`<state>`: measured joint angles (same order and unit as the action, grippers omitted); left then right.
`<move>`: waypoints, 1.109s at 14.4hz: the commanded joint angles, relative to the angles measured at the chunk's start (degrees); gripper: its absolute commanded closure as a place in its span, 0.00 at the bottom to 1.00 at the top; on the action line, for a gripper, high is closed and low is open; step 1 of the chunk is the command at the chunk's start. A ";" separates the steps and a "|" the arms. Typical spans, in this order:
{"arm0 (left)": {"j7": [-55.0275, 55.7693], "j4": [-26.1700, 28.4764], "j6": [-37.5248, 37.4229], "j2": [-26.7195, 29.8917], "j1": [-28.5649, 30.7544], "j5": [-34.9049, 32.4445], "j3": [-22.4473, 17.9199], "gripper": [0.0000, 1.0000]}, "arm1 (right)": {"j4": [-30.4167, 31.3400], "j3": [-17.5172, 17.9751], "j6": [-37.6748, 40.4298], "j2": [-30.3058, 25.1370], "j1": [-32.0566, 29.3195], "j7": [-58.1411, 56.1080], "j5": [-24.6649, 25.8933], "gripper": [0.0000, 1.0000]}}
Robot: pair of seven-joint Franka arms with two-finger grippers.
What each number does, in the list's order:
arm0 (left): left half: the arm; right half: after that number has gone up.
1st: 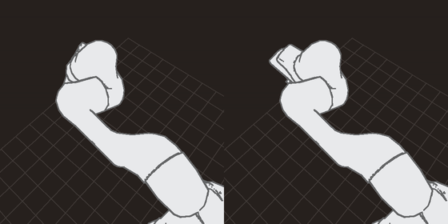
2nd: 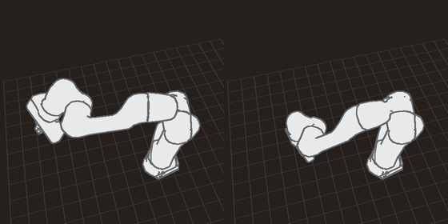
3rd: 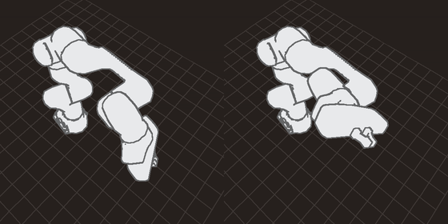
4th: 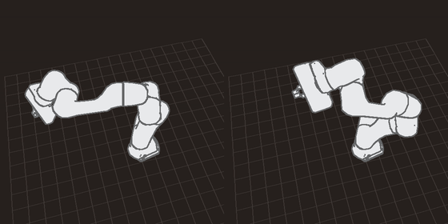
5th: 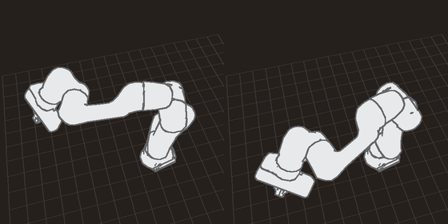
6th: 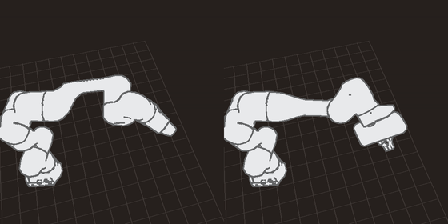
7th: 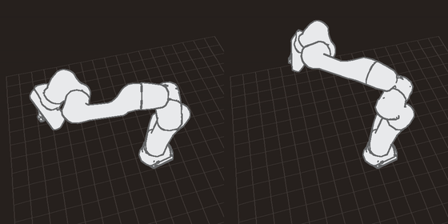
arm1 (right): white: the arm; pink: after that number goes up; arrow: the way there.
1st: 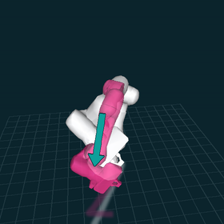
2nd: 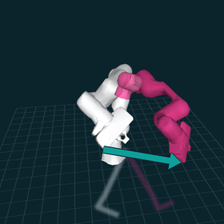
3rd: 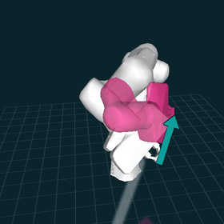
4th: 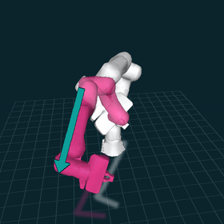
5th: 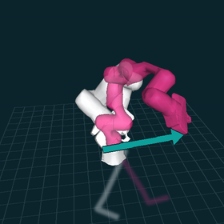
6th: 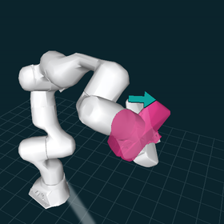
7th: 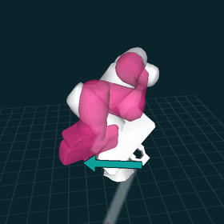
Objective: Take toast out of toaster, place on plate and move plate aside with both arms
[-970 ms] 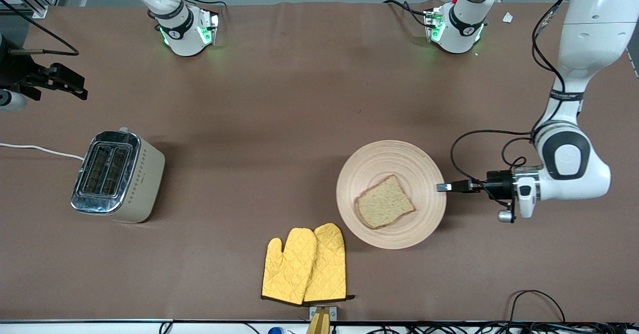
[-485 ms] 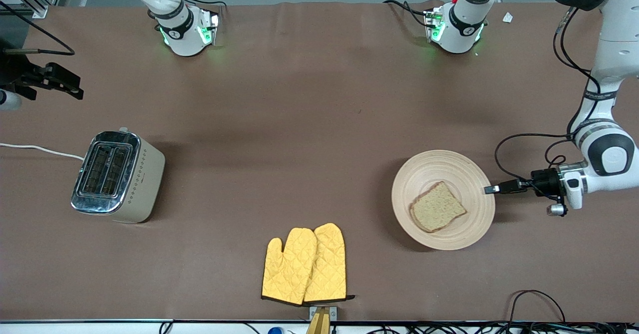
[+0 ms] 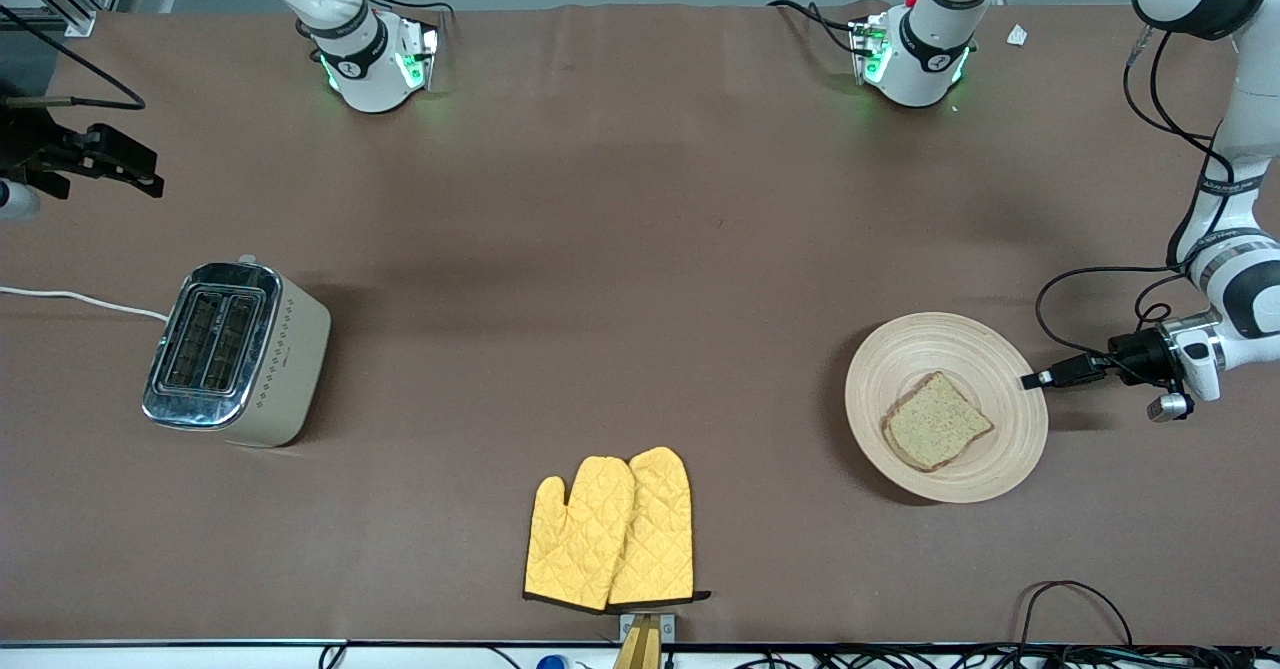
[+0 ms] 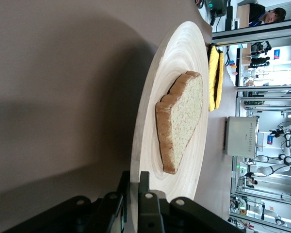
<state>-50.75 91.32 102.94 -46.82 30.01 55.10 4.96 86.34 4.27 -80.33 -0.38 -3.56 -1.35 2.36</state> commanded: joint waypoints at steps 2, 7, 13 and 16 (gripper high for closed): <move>-1.71 -0.62 -3.44 -0.38 1.63 -0.52 0.49 0.99 | 0.93 1.00 1.32 -1.64 -0.22 0.65 0.45 0.00; -3.57 0.34 -7.31 -1.70 3.65 -3.34 0.49 0.99 | 0.84 1.00 1.32 -1.55 -0.13 0.65 0.45 0.00; -2.51 -0.09 -7.22 -2.05 3.30 -7.82 0.49 0.55 | 0.58 1.18 1.58 -1.55 1.27 1.17 0.54 0.00; -2.60 -1.05 -7.31 -1.00 3.83 -7.90 0.49 0.00 | 0.67 1.09 2.02 -1.73 2.33 2.76 0.54 0.00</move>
<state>-53.78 90.94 96.67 -49.51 33.08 48.47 5.17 86.23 5.19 -79.03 -0.68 -1.87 -0.17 2.36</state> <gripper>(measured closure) 0.445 0.000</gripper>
